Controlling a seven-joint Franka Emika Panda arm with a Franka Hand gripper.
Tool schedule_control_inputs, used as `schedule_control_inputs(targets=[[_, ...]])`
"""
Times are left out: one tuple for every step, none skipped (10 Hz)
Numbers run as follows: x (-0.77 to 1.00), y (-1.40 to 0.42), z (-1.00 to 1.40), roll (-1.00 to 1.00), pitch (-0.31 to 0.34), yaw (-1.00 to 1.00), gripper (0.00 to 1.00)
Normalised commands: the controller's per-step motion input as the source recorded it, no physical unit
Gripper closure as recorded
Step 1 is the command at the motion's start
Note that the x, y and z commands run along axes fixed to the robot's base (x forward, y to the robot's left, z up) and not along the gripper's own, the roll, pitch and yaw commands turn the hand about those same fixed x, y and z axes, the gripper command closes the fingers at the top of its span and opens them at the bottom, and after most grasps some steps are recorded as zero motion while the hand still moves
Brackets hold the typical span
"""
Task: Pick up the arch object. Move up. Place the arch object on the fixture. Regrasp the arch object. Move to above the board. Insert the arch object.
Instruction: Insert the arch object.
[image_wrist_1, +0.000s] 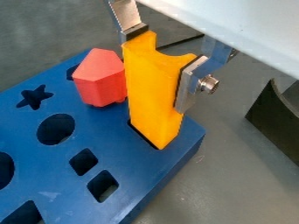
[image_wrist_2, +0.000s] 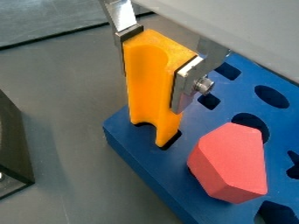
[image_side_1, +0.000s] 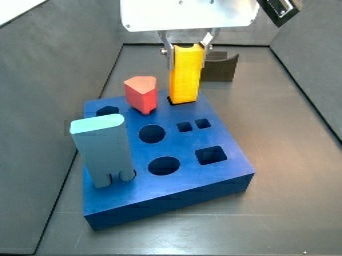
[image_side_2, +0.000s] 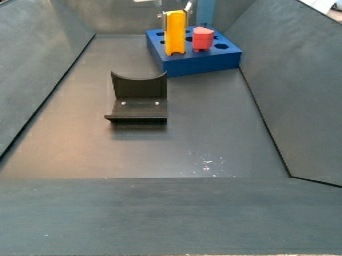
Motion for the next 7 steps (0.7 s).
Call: schedule_control_inputs(targets=[[-0.11,-0.07,-0.1,0.0,-0.036,0.01,1.0],[-0.15,-0.08,-0.09,0.0,-0.05,0.01,1.0],[-0.12,-0.03,-0.2,0.0,-0.026,0.01,1.0],[0.0,0.0,-0.29,0.0,-0.011,0.02,1.0],[0.03,0.0,-0.49,0.01,-0.039,0.03,1.0],[0.01,0.0,-0.63,0.06,-0.09,0.03,1.0],[0.02,-0.02,-0.63,0.09,-0.084,0.03,1.0]])
